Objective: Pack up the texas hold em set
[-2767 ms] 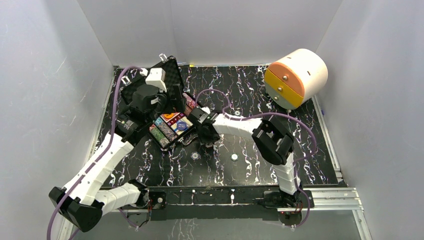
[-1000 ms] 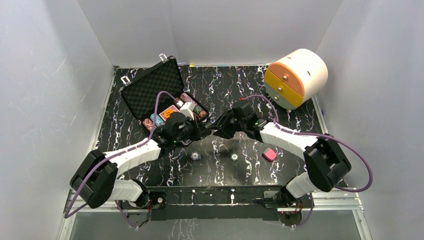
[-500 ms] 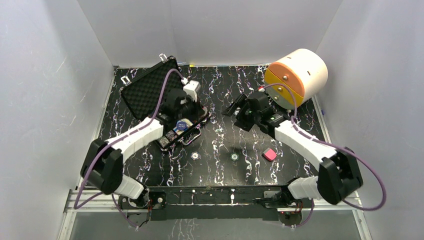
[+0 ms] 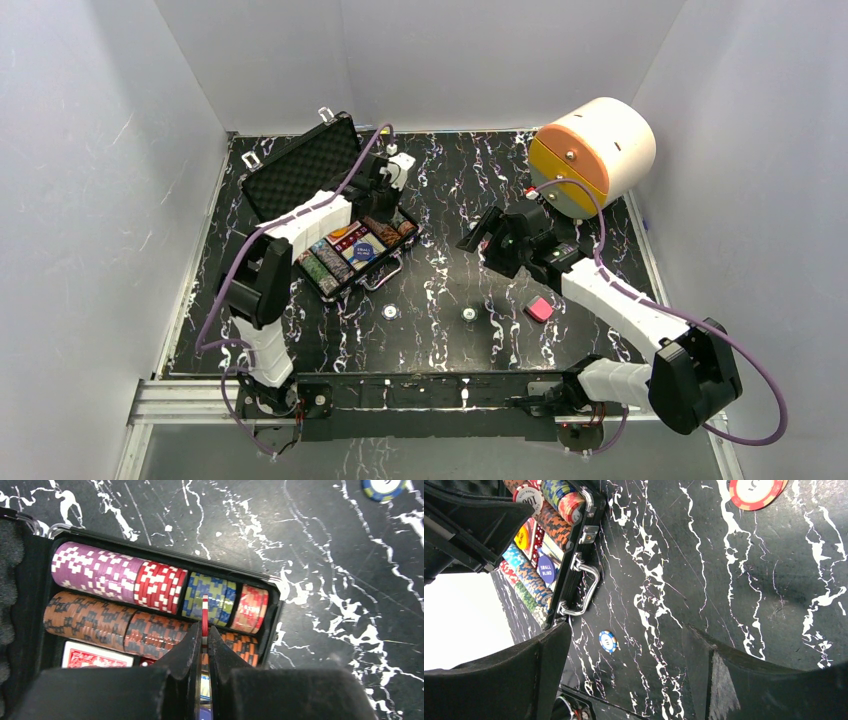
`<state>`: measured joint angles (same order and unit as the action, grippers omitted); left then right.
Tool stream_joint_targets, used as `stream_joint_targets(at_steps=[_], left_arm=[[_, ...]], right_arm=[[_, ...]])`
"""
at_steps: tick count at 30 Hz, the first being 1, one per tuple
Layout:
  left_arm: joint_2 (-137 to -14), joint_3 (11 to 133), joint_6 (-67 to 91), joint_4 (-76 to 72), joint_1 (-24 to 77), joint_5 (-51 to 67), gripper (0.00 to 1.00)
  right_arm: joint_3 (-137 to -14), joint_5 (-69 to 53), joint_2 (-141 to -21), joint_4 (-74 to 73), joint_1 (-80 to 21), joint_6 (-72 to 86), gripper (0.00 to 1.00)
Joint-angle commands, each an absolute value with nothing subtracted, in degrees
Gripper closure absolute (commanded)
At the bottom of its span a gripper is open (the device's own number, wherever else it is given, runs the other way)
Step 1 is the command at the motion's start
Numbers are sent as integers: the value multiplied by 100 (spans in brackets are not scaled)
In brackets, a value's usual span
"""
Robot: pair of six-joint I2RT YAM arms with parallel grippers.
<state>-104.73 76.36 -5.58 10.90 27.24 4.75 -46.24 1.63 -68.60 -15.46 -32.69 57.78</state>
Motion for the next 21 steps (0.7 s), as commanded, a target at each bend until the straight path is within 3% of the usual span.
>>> stream_joint_targets(at_steps=[1,21], left_arm=[[-10526,8140,-1050,1559,2655,107,100],[-11080,8319,-1246,1670,2610,227,100]], right_arm=[[-4717,330,-6712,-1459,-3268,5638,11],[-4903,334,-6891,-1555,-3265,5634,12]])
